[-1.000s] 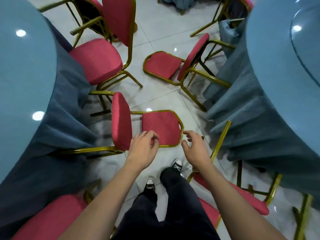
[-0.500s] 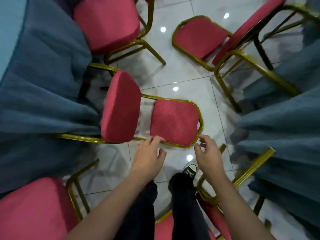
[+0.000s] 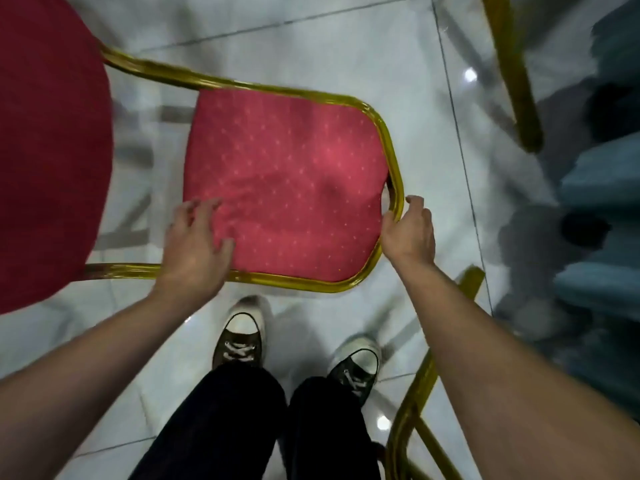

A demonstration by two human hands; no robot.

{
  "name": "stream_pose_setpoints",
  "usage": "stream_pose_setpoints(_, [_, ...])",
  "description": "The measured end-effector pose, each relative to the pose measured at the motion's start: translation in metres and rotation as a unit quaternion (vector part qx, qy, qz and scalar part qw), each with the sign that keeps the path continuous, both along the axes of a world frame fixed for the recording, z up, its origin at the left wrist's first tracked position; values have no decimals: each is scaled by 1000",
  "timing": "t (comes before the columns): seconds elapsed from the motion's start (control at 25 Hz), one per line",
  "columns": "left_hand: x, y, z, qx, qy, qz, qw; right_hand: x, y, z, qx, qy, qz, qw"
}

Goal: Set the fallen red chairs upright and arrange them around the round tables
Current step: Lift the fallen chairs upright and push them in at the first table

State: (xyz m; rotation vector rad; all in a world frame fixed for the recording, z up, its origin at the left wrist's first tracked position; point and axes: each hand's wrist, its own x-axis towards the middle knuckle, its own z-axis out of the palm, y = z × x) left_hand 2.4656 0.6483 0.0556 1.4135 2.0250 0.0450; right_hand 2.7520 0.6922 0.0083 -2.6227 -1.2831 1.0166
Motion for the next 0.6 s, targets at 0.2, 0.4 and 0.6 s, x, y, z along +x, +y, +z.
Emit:
stream_pose_setpoints(0.2, [-9,0,-76,-26,98,-2,995,19,5,-92,-27,43,-126,991])
stream_pose_setpoints(0.4, [-13,7,-83,-38,58,87,994,20,11,-110,-3,-11,-99,995])
stream_pose_setpoints(0.6, [-9,2,-68,-81,48,71,993,10,-5,-83,14,-53,-119,991])
